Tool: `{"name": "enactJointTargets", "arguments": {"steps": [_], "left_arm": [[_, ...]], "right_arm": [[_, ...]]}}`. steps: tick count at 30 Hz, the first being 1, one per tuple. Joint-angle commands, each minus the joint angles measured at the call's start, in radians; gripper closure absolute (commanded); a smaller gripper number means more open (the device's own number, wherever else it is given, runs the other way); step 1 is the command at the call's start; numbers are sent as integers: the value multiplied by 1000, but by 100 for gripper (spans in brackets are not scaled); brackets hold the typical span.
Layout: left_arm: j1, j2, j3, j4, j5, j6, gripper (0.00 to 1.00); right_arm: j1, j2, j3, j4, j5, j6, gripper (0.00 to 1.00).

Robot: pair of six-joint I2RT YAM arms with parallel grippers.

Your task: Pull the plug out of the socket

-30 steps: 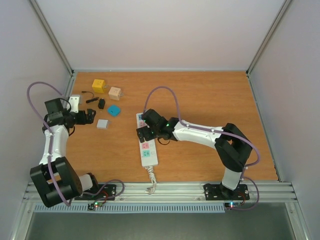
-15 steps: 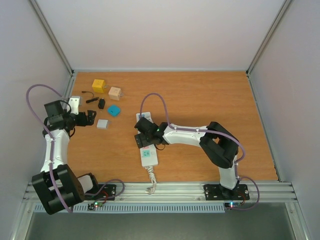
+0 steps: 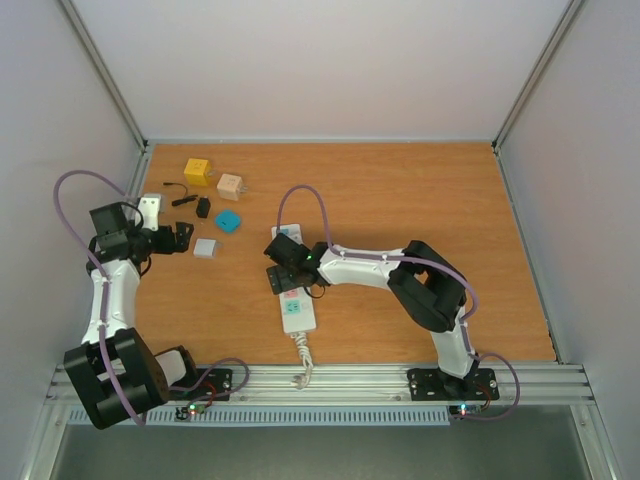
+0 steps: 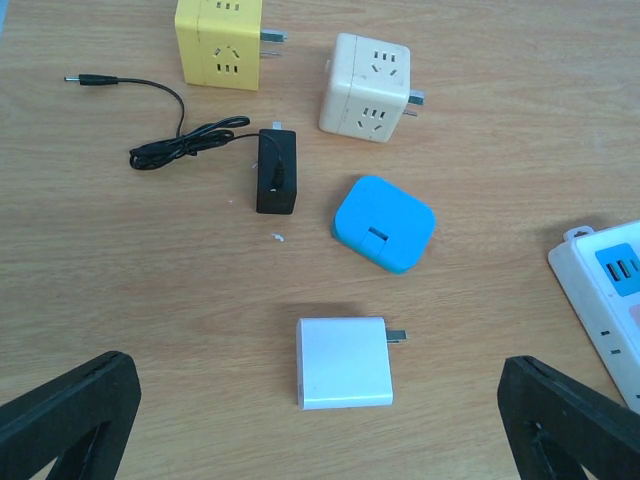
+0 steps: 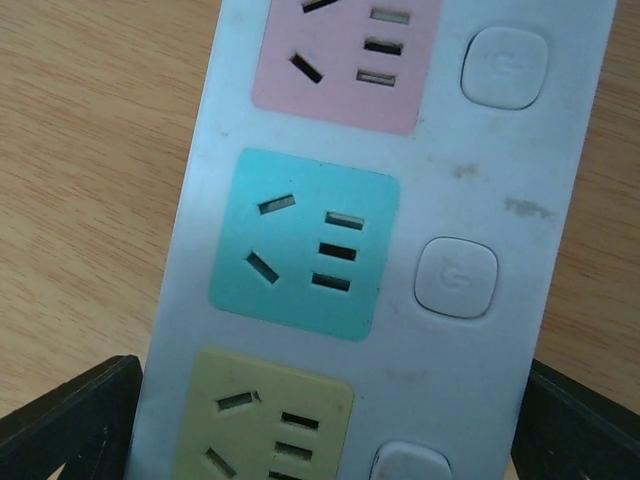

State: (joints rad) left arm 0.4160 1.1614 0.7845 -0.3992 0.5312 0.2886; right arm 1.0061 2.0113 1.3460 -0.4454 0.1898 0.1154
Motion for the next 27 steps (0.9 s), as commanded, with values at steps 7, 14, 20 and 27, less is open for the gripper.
{"name": "enactJointTargets", "arguments": {"steps": [7,14,20,27], "left_arm": [[6,-13,-10,44,18,8,0],[6,-9,-9,37,36,14,0],[6,-8,-8,35,41,14,0],[6,3,-1,33,55,9,0]], "right_arm": [[-150,2,21,-46,-128,-207,7],[-348,8,20,-67,-280,-363,10],[-497,18,13,-80,-302,-495,12],[-684,23,-14,-66,-327,-635,14]]}}
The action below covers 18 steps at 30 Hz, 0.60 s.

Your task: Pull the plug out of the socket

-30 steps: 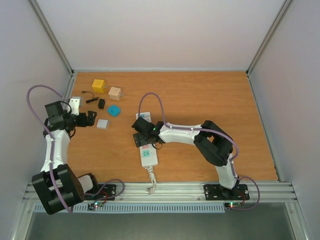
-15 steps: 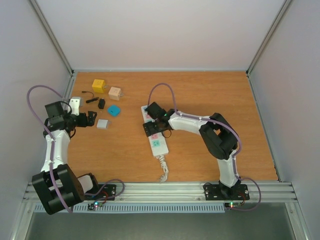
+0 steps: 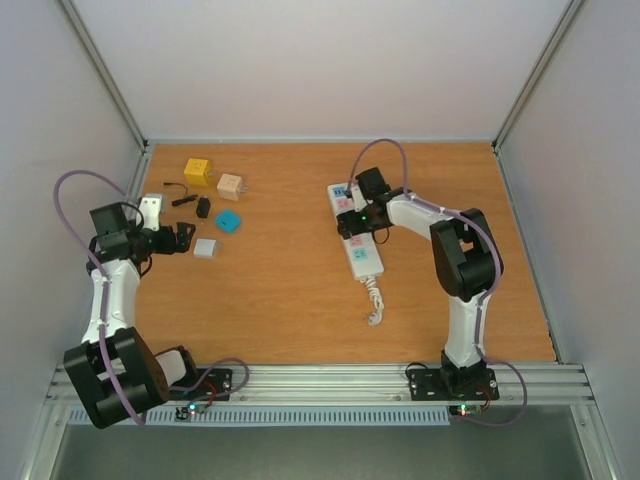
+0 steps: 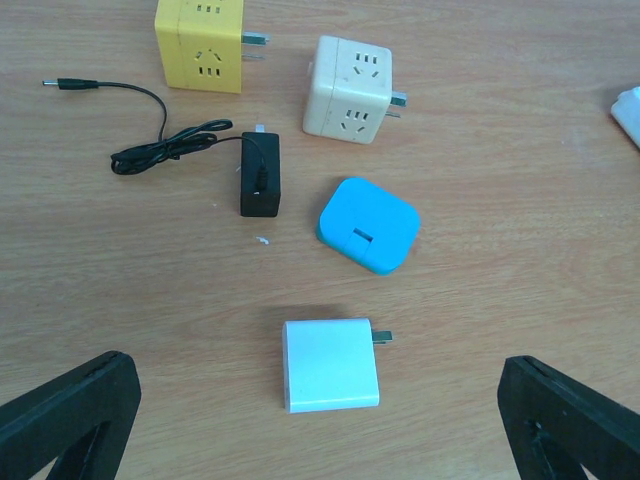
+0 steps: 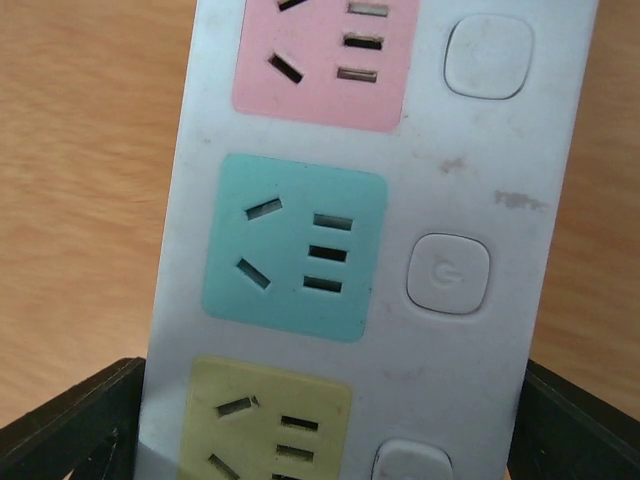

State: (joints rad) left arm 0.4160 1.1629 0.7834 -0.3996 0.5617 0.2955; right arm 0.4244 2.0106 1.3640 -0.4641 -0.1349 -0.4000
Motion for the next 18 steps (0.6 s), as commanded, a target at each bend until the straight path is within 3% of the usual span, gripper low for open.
{"name": "enactJointTargets", "arguments": {"steps": [1,18], "left_arm": [[6,3,-1,32,25,4,0],[6,11,6,30,22,3,0]], "right_arm": [[-128,25,-40,-43,3,-138,15],[-632,46,-78,2,-5,-459,15]]}}
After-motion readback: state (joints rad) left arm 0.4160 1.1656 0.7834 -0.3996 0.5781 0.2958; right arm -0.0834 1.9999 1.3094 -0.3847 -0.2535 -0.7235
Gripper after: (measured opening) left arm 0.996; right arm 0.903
